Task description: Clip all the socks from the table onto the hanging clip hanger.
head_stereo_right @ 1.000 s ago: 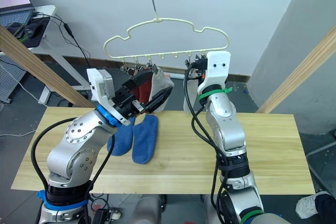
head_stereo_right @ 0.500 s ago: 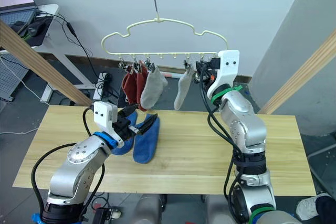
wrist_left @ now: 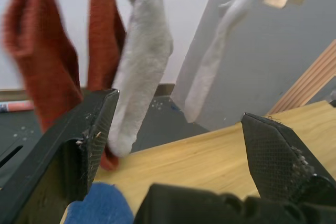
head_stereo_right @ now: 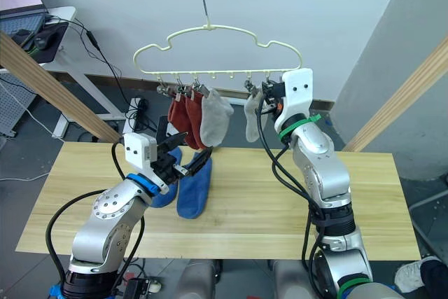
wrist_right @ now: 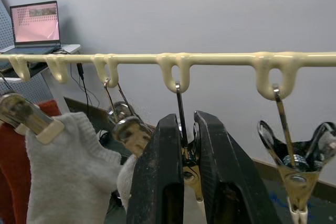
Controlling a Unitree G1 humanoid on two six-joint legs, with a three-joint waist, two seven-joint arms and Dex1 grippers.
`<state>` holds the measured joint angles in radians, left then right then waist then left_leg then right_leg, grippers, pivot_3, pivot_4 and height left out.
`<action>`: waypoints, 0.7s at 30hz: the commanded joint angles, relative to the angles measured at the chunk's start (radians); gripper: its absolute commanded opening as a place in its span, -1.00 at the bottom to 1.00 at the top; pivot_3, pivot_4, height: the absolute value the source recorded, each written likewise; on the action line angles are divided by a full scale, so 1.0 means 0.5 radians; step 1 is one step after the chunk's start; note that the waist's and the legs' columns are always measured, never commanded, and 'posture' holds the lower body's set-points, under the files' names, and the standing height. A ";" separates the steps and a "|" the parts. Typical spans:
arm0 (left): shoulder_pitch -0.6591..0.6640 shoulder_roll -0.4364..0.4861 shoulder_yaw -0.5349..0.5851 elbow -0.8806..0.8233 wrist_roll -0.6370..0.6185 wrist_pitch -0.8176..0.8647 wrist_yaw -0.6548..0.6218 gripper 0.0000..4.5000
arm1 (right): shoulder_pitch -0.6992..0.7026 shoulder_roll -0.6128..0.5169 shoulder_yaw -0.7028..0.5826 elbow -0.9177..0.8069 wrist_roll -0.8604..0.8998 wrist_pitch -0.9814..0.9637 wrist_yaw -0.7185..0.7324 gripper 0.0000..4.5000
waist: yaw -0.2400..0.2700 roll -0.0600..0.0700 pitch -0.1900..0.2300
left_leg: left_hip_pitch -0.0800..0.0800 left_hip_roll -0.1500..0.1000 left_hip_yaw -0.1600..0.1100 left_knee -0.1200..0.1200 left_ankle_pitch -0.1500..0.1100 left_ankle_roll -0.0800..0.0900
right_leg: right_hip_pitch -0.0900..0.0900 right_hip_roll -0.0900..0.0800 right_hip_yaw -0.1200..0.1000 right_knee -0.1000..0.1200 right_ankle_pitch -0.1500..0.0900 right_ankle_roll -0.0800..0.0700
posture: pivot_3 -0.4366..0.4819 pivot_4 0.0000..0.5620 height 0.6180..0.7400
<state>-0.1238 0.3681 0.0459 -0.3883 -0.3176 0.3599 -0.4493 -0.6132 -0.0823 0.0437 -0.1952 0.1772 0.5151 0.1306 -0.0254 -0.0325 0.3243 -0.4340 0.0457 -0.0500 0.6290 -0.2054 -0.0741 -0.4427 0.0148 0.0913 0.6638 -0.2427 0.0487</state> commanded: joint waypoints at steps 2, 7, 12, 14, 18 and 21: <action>-0.045 0.010 0.002 -0.163 -0.056 -0.034 -0.046 0.88 | 0.034 0.040 0.008 -0.084 -0.072 -0.051 -0.087 -0.96 | 0.003 0.000 0.000 | 0.000 0.000 0.000 0.000 0.000 0.000 | 0.000 0.000 0.000 0.000 0.000 0.000 | 0.15 0.08 1.00; -0.138 0.012 0.023 -0.164 -0.077 0.000 -0.046 0.88 | 0.061 0.099 0.033 -0.134 -0.150 -0.054 -0.188 -0.96 | 0.003 0.000 0.000 | 0.000 0.000 0.000 0.000 0.000 0.000 | 0.000 0.000 0.000 0.000 0.000 0.000 | 0.15 0.06 1.00; -0.196 0.003 0.009 -0.176 -0.087 0.015 -0.037 0.88 | 0.071 0.145 0.037 -0.135 -0.193 -0.062 -0.232 -0.96 | 0.003 0.000 0.000 | 0.000 0.000 0.000 0.000 0.000 0.000 | 0.000 0.000 -0.001 0.000 0.000 0.000 | 0.15 0.06 1.00; -0.203 0.003 0.003 -0.187 -0.098 0.018 -0.043 0.88 | 0.063 0.148 0.039 -0.127 -0.214 -0.070 -0.247 -0.96 | 0.003 0.000 0.000 | 0.000 0.000 0.000 0.000 0.000 0.000 | 0.000 0.000 -0.001 0.000 0.000 0.000 | 0.15 0.06 1.00; -0.238 0.003 0.002 -0.204 -0.141 0.036 -0.064 0.88 | 0.053 0.130 0.045 -0.121 -0.262 -0.089 -0.266 -0.96 | 0.004 0.000 0.000 | 0.000 0.000 -0.001 0.000 0.000 0.000 | 0.000 0.000 -0.001 0.000 0.000 0.000 | 0.15 0.06 1.00; -0.259 0.009 -0.002 -0.205 -0.147 0.044 -0.067 0.88 | 0.054 0.132 0.037 -0.121 -0.274 -0.094 -0.262 -0.96 | 0.004 0.000 0.000 | 0.000 0.000 -0.001 0.001 0.000 0.000 | 0.000 0.000 -0.001 0.000 0.000 0.000 | 0.14 0.06 1.00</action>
<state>-0.2474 0.3695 0.0459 -0.4384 -0.3764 0.3855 -0.4742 -0.5869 -0.0160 0.0642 -0.2231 0.0568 0.4858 0.0110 -0.0235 -0.0326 0.3242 -0.4340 0.0456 -0.0503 0.6292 -0.2054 -0.0742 -0.4425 0.0148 0.0909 0.6640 -0.2427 0.0486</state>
